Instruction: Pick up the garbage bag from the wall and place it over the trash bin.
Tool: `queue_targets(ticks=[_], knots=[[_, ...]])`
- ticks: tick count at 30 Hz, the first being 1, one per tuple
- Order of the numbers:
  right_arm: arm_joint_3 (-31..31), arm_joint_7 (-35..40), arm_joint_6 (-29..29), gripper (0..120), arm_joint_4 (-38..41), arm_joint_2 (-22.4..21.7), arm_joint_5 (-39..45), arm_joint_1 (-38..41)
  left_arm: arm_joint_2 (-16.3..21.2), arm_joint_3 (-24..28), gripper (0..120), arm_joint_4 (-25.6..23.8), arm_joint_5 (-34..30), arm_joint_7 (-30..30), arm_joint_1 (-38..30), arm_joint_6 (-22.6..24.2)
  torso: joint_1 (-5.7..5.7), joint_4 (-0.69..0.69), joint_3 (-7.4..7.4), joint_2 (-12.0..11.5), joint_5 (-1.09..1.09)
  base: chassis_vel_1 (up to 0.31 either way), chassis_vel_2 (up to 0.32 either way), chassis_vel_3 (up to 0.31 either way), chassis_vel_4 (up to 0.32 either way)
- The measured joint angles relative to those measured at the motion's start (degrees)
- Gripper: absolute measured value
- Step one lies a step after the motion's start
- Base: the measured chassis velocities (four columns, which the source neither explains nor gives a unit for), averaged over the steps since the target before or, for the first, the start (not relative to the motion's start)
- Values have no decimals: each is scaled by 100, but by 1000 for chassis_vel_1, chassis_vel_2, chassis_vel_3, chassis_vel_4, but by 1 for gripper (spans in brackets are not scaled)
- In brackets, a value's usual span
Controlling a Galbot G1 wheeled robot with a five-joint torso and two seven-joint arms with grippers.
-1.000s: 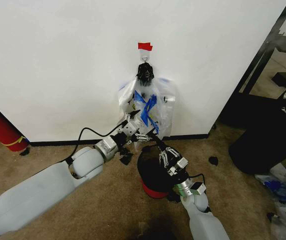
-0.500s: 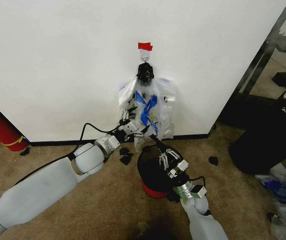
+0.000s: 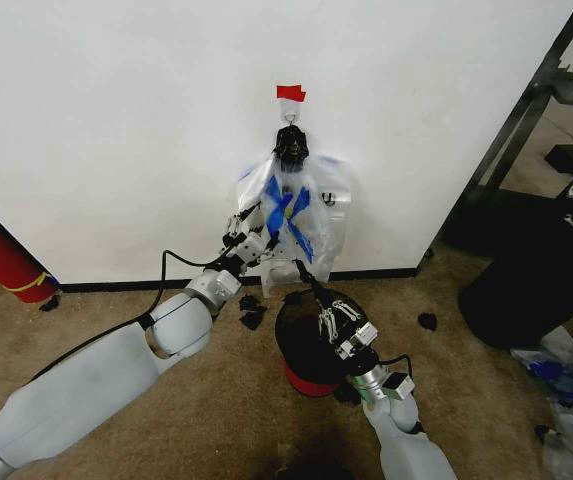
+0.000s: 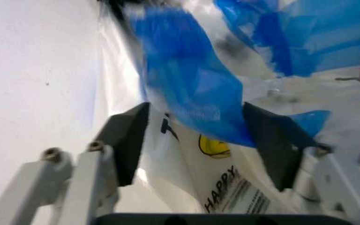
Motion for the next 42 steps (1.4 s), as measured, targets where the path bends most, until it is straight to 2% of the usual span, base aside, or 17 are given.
queue_targets(ticks=[3, 6, 7, 11, 12, 16, 21, 28, 33, 35, 42], knots=[[1, -12, 15, 0, 3, -1, -1, -24, -27, -24, 46, -1, -3, -65, 40, -21, 0, 0, 0, 0, 0, 0, 0, 0, 0], [1, -24, 24, 0, 6, -5, -2, -40, -34, -59, 39, -17, -5, -98, 77, -28, 0, 0, 0, 0, 0, 0, 0, 0, 0], [2, -26, 26, 0, 7, -7, -2, -45, -34, -77, 32, -29, -7, -111, 92, -31, 0, 0, 0, 0, 0, 0, 0, 0, 0], [22, -26, 57, 0, 0, -14, -2, -52, -36, -249, 18, -144, -55, -158, 224, -77, 0, 0, 0, 0, 0, 0, 0, 0, 0], [22, -26, 57, 0, 0, -14, -2, -52, -36, -249, 18, -144, -55, -158, 224, -77, 0, 0, 0, 0, 0, 0, 0, 0, 0], [51, -7, 76, 0, -16, -28, 3, -49, -33, -484, 1, -241, -186, -165, 426, -205, 0, 0, 0, 0, 1, 0, 0, 0, 0], [68, 3, 81, 0, -35, -42, 3, -47, -40, -593, 0, -287, -295, -190, 544, -274, 0, 0, 0, 0, 0, 0, 0, 0, 0], [111, 62, 169, 0, -157, -74, -2, -82, -104, -878, 0, -480, -846, -291, 974, -635, 0, 0, 0, 0, 1, 0, 0, 0, 0], [152, 39, 281, 0, -287, -203, -40, -182, -191, -1235, 0, -577, -1061, -71, 1481, -1329, 0, 0, 0, 0, 1, 0, 0, 0, 0], [151, 5, 287, 0, -257, -263, -30, -235, -200, -1289, 0, -577, -1045, 1, 1556, -1439, 0, 0, 0, 0, 0, 0, 0, 0, 0], [259, -1082, 58, 10, 369, -558, 574, -497, -257, -1400, 0, -533, -974, 97, 1688, -1570, 0, -1, 0, 0, 0, 0, 0, 0, 0]])
